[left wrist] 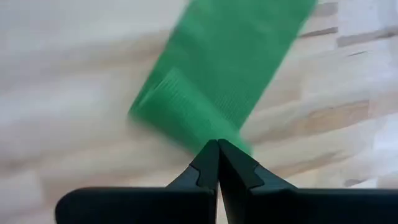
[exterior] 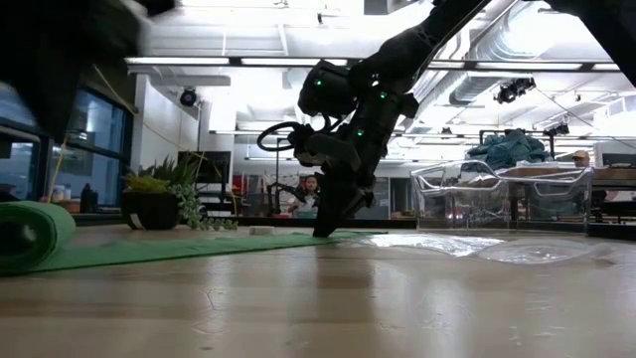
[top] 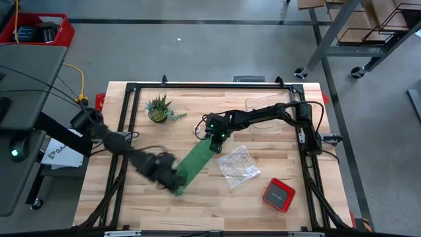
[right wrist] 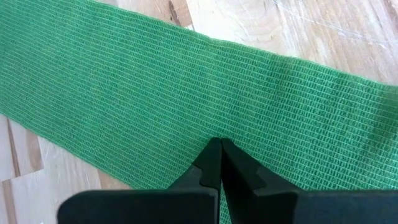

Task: Roll bandage
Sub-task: Roll the green bandage

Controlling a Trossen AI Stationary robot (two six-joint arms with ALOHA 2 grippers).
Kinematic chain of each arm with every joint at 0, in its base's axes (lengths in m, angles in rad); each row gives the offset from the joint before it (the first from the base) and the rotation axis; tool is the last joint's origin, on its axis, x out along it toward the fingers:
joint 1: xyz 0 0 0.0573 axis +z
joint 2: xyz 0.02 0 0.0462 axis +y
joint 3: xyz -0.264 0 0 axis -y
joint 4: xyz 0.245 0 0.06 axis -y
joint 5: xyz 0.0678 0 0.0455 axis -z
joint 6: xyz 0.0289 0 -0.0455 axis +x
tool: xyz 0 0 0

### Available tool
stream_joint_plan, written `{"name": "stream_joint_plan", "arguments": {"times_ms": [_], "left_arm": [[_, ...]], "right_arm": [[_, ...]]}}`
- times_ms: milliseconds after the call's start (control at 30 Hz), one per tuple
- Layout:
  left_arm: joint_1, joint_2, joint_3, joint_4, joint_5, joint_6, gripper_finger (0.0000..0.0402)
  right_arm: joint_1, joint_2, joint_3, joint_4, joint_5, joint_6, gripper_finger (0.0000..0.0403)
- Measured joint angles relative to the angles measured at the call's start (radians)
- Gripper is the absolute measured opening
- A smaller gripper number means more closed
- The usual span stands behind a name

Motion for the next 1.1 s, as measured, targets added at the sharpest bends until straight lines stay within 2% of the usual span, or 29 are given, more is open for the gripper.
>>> {"name": "stream_joint_plan", "arguments": {"times_ms": [100,233,400,833,1100], "left_arm": [[0.114,0.039,0.000,0.043,0.011,0.202,0.0000],[0.223,0.086,0.000,0.062,0.021,0.342,0.0000],[0.243,0.126,0.000,0.067,0.123,0.456,0.0000],[0.122,0.187,-0.042,0.085,0.191,0.408,0.0000],[0.069,0.138,-0.043,0.033,0.200,0.326,0.0000]], "right_arm": [[0.000,0.000,0.000,0.003,0.000,0.000,0.0000],[0.000,0.000,0.000,0.003,0.000,0.000,0.0000],[0.000,0.000,0.000,0.003,0.000,0.004,0.0000],[0.000,0.000,0.000,0.006,0.000,0.008,0.0000],[0.000,0.000,0.000,0.007,0.001,0.008,0.0000]]}}
